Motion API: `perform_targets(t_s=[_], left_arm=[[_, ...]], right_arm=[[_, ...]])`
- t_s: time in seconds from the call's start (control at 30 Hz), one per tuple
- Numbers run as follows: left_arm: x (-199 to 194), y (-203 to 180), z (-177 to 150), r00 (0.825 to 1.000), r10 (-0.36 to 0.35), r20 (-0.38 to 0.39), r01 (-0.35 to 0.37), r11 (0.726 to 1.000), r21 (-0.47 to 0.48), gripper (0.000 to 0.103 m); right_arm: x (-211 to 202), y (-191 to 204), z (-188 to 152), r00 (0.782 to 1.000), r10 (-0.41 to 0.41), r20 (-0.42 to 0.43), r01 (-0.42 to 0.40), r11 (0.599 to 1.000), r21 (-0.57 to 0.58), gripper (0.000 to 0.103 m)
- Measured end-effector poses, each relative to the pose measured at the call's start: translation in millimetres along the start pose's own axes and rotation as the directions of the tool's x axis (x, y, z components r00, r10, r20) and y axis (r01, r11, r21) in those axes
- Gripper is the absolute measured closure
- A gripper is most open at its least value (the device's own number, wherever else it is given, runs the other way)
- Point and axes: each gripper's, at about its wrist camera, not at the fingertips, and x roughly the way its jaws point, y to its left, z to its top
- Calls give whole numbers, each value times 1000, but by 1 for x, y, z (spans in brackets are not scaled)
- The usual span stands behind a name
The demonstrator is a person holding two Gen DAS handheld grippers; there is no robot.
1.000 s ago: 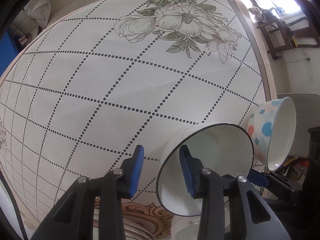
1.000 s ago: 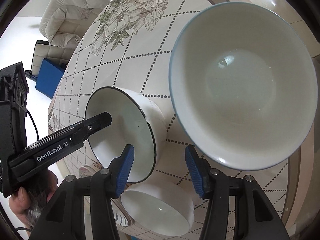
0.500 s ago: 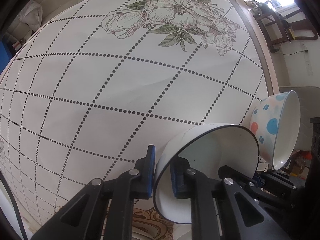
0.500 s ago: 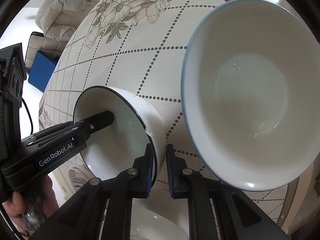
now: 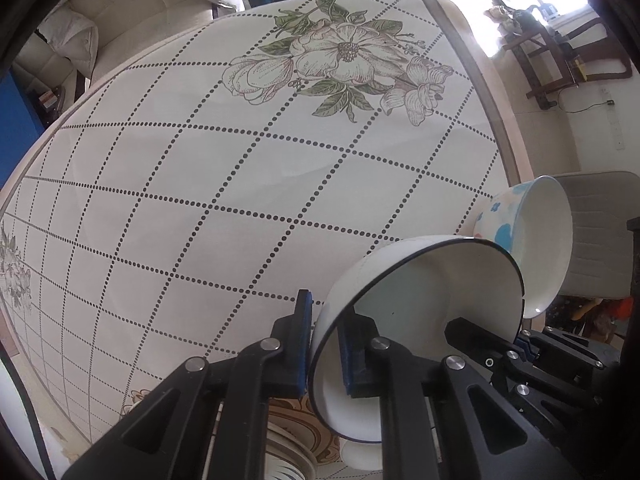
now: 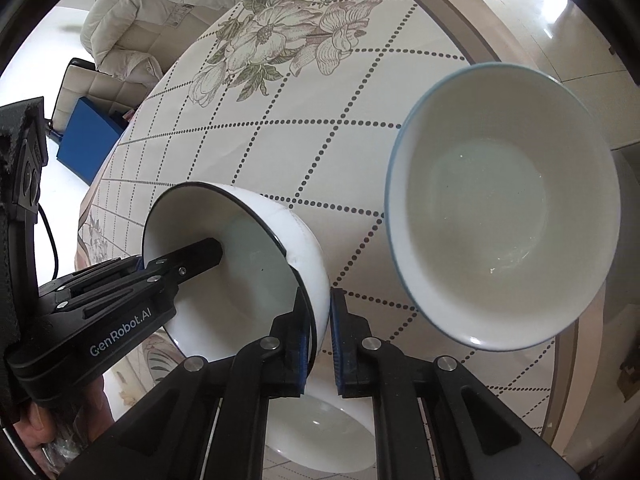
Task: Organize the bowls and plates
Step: 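Carry the black-rimmed bowl over the plain white bowl and lower it in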
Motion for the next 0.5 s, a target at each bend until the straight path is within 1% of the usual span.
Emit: perform_targets(t_s=[0.13,0.23,0.33,0.5], left_arm=[[-31,-9,-12,999,-13,45,13,1000,-1,93],[-48,-15,-27,998,-17,63,17,1000,3,93],[-58,-17,-40,997,-18,69,17,1000,7,93],[-59,-24,-67,998,-20,62,19,1000,14,93]], right_arm=[[-24,4,-11,999,32,11,-32,999,-6,92],[-41,6,-23,998,57,11,-57,998,-15,92],[-55,5,-36,997,76,7,-75,997,-28,92],[-67,2,-68,998,60,6,-60,997,-55,92]])
